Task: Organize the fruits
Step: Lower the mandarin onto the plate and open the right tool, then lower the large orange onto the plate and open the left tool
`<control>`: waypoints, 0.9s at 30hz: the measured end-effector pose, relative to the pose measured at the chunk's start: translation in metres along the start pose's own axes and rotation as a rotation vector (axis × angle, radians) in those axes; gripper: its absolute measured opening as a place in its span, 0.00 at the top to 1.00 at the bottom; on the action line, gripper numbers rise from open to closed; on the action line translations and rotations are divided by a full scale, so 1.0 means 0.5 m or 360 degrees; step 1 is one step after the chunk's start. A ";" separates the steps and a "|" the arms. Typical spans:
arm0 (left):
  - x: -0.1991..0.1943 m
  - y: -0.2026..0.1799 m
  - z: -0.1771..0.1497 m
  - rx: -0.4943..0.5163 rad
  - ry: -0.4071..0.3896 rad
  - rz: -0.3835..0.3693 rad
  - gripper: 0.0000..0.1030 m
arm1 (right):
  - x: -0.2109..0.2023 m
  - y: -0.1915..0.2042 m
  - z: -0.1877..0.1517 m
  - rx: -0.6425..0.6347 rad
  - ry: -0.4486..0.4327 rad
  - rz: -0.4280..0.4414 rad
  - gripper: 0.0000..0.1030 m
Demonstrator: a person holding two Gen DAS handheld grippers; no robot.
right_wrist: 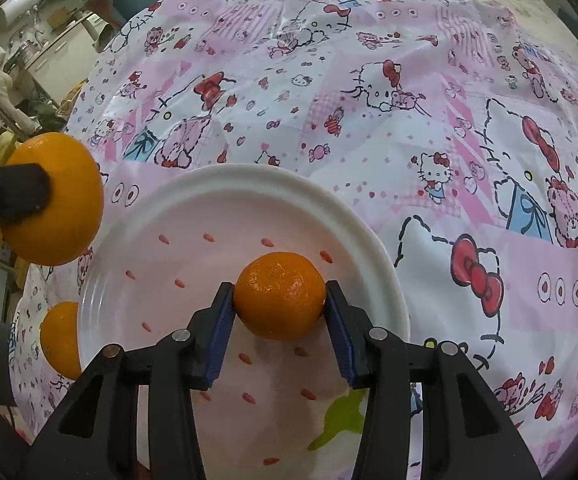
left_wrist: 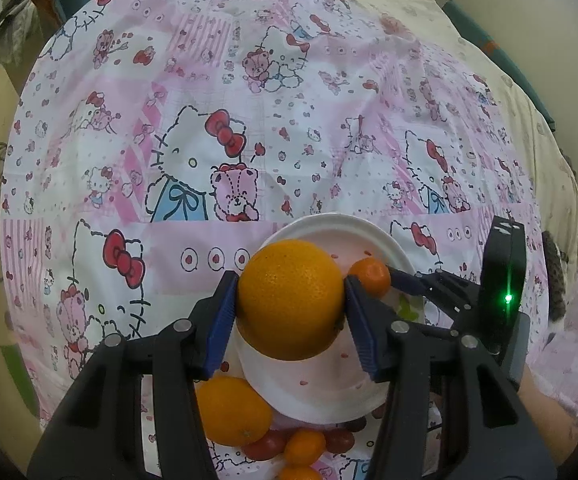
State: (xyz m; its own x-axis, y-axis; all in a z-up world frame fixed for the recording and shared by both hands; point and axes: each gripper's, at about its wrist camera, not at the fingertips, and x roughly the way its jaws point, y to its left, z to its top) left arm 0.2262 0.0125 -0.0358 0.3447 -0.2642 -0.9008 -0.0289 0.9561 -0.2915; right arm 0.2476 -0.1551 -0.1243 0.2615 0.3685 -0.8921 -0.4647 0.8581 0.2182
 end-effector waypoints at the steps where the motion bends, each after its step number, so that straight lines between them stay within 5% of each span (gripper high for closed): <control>1: 0.002 -0.001 -0.001 0.0005 0.0005 0.0002 0.53 | -0.003 -0.003 -0.001 0.0014 0.0004 0.0009 0.51; 3: 0.008 -0.003 -0.003 0.0006 0.0014 0.0003 0.53 | -0.014 -0.004 -0.001 0.0035 -0.0021 0.0027 0.32; 4: 0.011 -0.004 -0.004 0.0004 0.0019 0.0004 0.53 | -0.024 -0.003 -0.003 0.0033 -0.0047 0.0017 0.31; 17: 0.095 -0.040 -0.001 0.0037 0.0109 -0.0032 0.53 | -0.160 -0.110 -0.036 0.0345 -0.0274 0.0023 0.30; 27: 0.151 -0.059 0.013 0.0065 0.0118 -0.0093 0.53 | -0.203 -0.130 -0.041 0.0386 -0.0356 0.0032 0.30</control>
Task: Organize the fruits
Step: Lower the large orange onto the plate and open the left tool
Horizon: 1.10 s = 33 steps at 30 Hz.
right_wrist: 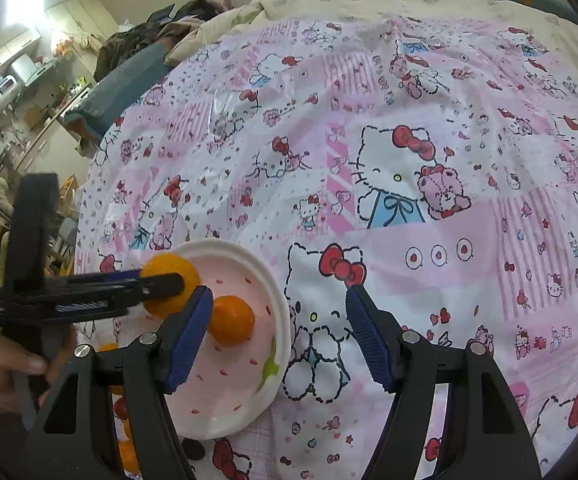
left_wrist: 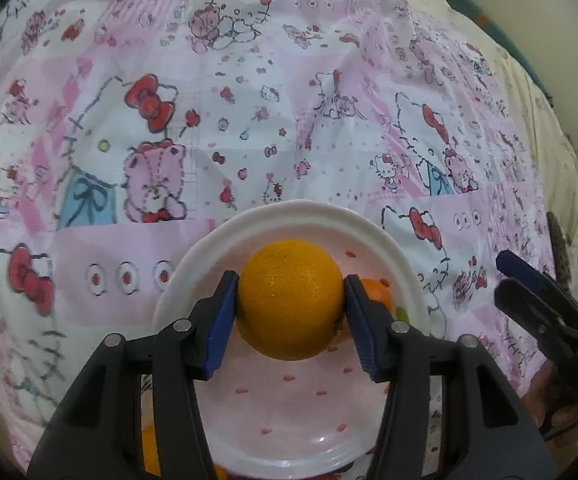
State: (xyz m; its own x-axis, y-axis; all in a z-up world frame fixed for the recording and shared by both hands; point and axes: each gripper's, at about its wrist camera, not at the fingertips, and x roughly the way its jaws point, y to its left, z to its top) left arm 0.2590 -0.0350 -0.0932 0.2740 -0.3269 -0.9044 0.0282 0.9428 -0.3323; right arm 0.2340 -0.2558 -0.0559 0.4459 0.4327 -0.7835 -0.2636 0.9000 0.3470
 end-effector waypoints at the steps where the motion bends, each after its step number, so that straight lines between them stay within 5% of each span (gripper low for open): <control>1: 0.007 0.000 0.002 0.0007 0.0009 0.0003 0.53 | -0.002 0.000 0.002 -0.0003 -0.0008 -0.0001 0.30; 13: 0.014 -0.001 0.008 0.0035 -0.0027 0.0091 0.48 | -0.009 0.003 0.010 0.0004 -0.0034 0.0007 0.30; 17: 0.004 0.000 0.008 0.0045 -0.0051 0.0107 0.20 | -0.008 0.013 0.009 -0.0022 -0.0030 0.0011 0.30; 33: -0.101 -0.012 -0.034 0.0130 -0.0239 0.0240 0.20 | -0.054 0.067 -0.016 -0.0136 -0.0053 0.0009 0.30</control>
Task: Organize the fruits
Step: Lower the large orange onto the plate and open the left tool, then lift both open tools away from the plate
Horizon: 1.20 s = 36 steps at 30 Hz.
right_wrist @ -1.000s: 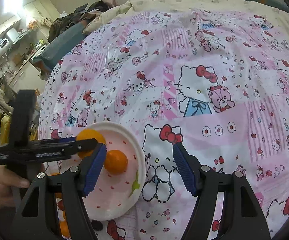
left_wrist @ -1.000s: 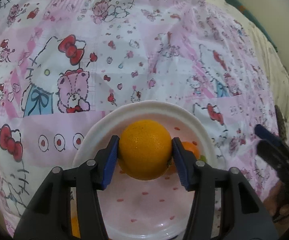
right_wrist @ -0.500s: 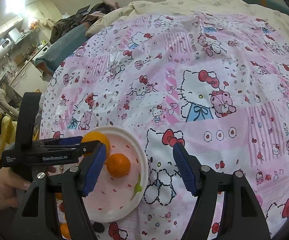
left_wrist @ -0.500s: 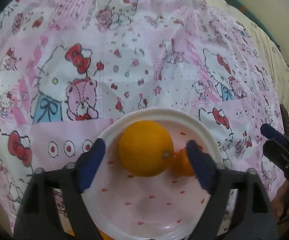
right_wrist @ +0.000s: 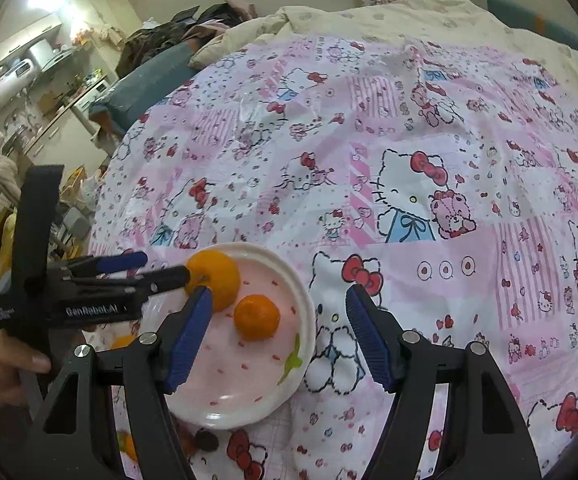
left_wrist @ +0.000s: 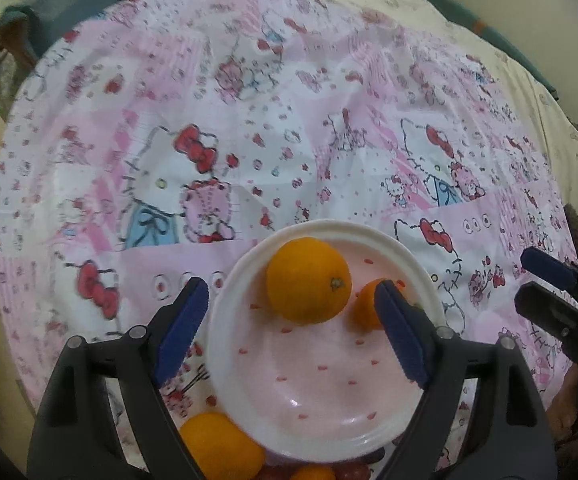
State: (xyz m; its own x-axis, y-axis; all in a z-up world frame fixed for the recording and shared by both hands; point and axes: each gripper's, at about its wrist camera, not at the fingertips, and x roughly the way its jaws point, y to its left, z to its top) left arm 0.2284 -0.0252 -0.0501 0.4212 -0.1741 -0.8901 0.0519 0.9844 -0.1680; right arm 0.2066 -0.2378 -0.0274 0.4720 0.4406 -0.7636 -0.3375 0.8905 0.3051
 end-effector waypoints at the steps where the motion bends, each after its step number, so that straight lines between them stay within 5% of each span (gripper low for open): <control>1: -0.012 0.001 -0.005 0.0011 -0.0022 0.0011 0.20 | -0.008 0.004 -0.005 0.0004 -0.0008 0.0004 0.30; 13: -0.149 0.027 -0.070 0.0015 -0.0248 0.0172 0.20 | -0.076 0.048 -0.076 0.0086 -0.0034 0.0058 0.30; 20: -0.200 0.066 -0.117 -0.0114 -0.0233 0.0152 0.20 | -0.110 0.057 -0.117 0.0126 -0.0059 0.0057 0.30; 27: -0.230 0.044 -0.169 -0.0041 -0.0237 0.0157 0.20 | -0.122 0.056 -0.153 0.0203 -0.0044 0.0046 0.30; 36: -0.205 0.066 -0.204 -0.0111 -0.0091 0.0167 0.20 | -0.097 0.062 -0.187 0.0258 0.0068 0.0058 0.30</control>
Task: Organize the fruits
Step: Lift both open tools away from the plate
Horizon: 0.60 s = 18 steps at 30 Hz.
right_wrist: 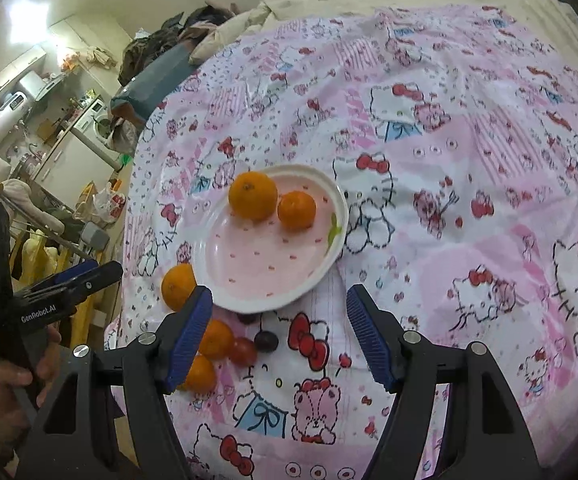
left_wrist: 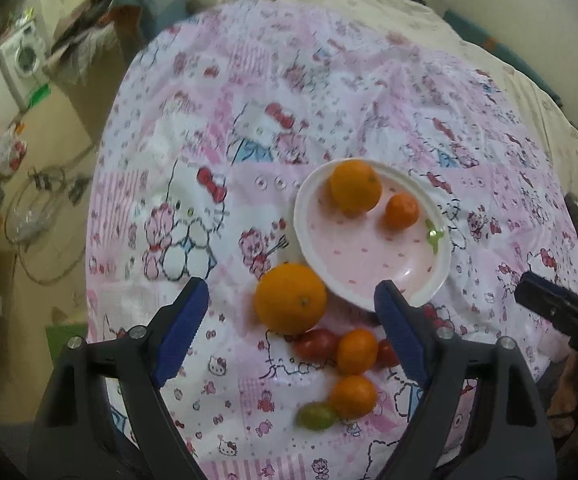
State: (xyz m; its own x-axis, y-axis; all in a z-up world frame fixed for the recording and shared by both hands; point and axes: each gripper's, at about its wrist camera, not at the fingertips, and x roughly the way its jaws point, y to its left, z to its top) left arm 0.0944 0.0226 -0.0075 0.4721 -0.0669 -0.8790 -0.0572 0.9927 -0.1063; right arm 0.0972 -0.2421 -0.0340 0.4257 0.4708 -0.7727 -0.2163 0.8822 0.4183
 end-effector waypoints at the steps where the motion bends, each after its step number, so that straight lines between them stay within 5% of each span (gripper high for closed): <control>1: 0.004 0.006 0.000 -0.0023 0.0012 0.0003 0.20 | 0.003 0.001 -0.002 -0.0007 0.0005 -0.0005 0.30; 7: 0.026 0.028 -0.003 -0.0115 0.0064 0.0010 0.20 | 0.028 0.004 0.001 0.0002 0.0043 -0.0026 0.30; 18: 0.161 0.017 -0.026 -0.0143 0.0416 0.0007 0.20 | 0.044 -0.028 0.014 0.0167 0.0073 -0.0022 0.30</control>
State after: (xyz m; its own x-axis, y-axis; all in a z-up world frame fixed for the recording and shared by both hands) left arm 0.1206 0.0243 -0.0852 0.2294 -0.0975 -0.9684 -0.1421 0.9810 -0.1324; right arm 0.1159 -0.2444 -0.0535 0.3867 0.4609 -0.7988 -0.1167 0.8836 0.4534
